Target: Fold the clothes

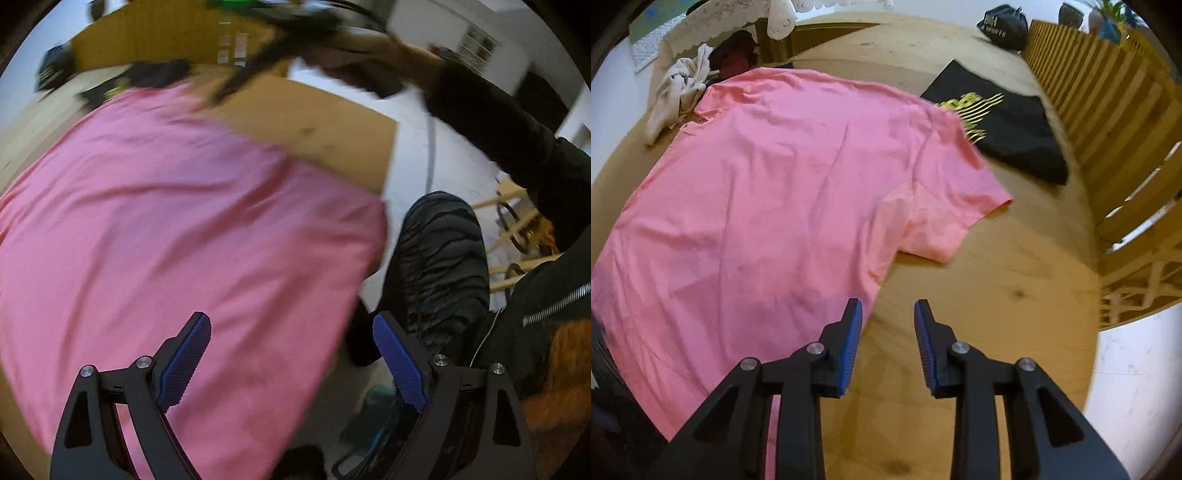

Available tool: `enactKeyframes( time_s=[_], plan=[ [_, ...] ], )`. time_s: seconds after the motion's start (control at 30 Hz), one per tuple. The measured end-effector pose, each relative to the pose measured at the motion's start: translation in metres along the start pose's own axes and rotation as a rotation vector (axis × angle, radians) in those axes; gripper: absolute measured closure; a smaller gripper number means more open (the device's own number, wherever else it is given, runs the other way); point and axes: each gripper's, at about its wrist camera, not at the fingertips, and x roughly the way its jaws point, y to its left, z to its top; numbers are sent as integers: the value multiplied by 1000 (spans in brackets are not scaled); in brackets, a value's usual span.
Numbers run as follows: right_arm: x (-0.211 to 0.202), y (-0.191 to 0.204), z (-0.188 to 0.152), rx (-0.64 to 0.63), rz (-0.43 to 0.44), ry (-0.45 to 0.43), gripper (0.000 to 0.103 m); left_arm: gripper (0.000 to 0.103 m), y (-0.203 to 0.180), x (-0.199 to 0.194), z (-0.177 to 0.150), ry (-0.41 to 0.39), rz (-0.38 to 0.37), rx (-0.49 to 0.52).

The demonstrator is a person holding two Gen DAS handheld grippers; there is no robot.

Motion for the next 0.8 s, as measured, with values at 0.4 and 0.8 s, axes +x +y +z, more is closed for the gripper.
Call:
enactKeyframes(
  time_s=[0.4, 0.8],
  plan=[
    [42, 17, 18, -88, 44, 17, 74, 14, -65, 49, 32, 9, 4, 106],
    [-8, -45, 11, 90, 66, -66, 72, 18, -106, 81, 58, 42, 162, 238]
  ],
)
